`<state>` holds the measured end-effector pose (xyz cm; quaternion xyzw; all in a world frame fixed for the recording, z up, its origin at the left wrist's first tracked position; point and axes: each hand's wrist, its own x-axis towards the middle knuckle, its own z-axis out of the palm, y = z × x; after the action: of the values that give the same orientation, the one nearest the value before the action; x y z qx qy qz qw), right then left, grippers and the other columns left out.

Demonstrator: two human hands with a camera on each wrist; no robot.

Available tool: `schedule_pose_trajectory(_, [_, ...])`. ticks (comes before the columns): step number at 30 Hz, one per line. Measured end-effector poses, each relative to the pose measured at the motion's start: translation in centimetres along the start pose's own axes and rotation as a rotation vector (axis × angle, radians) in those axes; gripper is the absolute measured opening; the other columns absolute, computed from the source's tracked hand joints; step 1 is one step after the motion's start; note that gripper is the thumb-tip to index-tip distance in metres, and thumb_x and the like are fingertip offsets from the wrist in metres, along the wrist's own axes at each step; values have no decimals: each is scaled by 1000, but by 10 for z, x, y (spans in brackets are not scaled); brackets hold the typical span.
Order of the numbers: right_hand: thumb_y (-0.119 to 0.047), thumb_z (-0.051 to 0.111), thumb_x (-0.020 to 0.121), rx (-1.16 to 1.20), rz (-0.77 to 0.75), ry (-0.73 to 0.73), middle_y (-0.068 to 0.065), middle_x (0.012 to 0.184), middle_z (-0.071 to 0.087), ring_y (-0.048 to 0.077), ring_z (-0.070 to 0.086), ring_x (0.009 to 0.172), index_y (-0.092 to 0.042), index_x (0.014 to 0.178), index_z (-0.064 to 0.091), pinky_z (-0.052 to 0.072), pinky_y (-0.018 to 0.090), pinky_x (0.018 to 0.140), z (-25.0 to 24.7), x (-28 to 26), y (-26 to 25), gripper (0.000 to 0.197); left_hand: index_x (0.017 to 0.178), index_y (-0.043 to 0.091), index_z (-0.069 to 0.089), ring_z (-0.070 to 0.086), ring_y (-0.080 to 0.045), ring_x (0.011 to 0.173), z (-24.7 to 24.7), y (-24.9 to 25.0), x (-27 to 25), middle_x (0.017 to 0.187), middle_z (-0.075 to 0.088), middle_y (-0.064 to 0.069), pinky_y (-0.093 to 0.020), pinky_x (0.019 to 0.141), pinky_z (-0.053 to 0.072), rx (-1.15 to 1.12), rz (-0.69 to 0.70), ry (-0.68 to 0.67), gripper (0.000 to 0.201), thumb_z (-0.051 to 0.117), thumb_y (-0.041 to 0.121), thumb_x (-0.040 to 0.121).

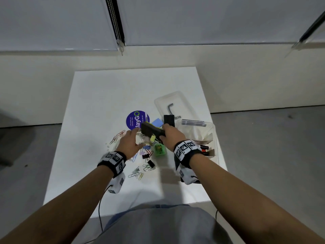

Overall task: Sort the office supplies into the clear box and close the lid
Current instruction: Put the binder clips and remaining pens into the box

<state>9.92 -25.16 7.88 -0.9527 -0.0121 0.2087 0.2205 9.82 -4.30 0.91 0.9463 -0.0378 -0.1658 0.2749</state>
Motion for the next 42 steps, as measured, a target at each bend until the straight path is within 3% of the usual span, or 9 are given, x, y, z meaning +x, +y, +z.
schedule_pose_trajectory(4, [-23,57,91,216,42,16,15,93,63,32,61,83,-8,103,43,47,34,68,-2,-6,3,23,132,20,41,70,-18,90,-5,51,6,106,70,-3,-35,82,52,-480,-192,-9,61,53,61,88])
schedule_pose_trajectory(8, [-24,59,91,344,62,32,15,95,61,27,56,81,-13,97,37,38,29,68,-4,-13,9,26,140,21,31,73,-23,83,-2,77,13,101,71,-9,-40,88,56,-766,-173,0,60,64,32,91])
schedule_pose_trajectory(11, [-23,58,92,379,45,78,14,99,64,24,55,80,-10,111,44,38,27,70,-12,-19,17,27,141,23,33,70,-23,92,-3,74,11,97,71,-10,-38,90,54,-744,-154,-22,58,62,19,92])
schedule_pose_trajectory(16, [-19,57,92,387,-4,100,6,87,59,23,55,72,-12,112,43,37,26,61,-30,-41,40,26,136,12,45,52,-27,121,8,51,2,133,54,-10,-33,98,40,-266,-91,-98,52,65,17,89])
schedule_pose_trajectory(19, [-18,56,92,390,-36,96,5,88,57,23,54,75,-9,110,43,36,28,64,-38,-59,58,24,127,11,52,60,-26,110,17,79,2,123,61,-10,-36,92,48,-335,-33,-15,36,55,30,95])
schedule_pose_trajectory(24, [-11,57,91,411,-106,128,3,101,68,19,61,81,-19,112,49,50,29,72,-57,-91,91,25,110,6,57,65,-24,62,34,132,9,85,65,-14,-27,54,46,-602,-184,-292,21,42,16,98])
schedule_pose_trajectory(28, [-13,60,85,278,-105,153,-7,103,69,18,64,89,-36,114,53,54,32,81,-75,-113,123,38,102,5,55,62,-26,60,42,140,17,80,62,-15,-28,50,51,-642,-179,-321,15,41,11,101])
schedule_pose_trajectory(36, [-5,55,80,-225,-134,84,-1,118,59,24,56,107,-24,112,59,45,31,72,-42,-131,119,38,93,8,54,64,-30,65,41,153,14,74,59,-10,-27,47,49,-616,-201,-282,17,42,18,100])
schedule_pose_trajectory(42, [-2,77,58,-469,-101,118,5,88,68,27,64,82,-16,91,73,55,32,65,-6,-125,118,36,101,5,54,63,-30,62,45,156,11,79,58,-13,-31,52,54,-556,-182,-229,19,39,16,101])
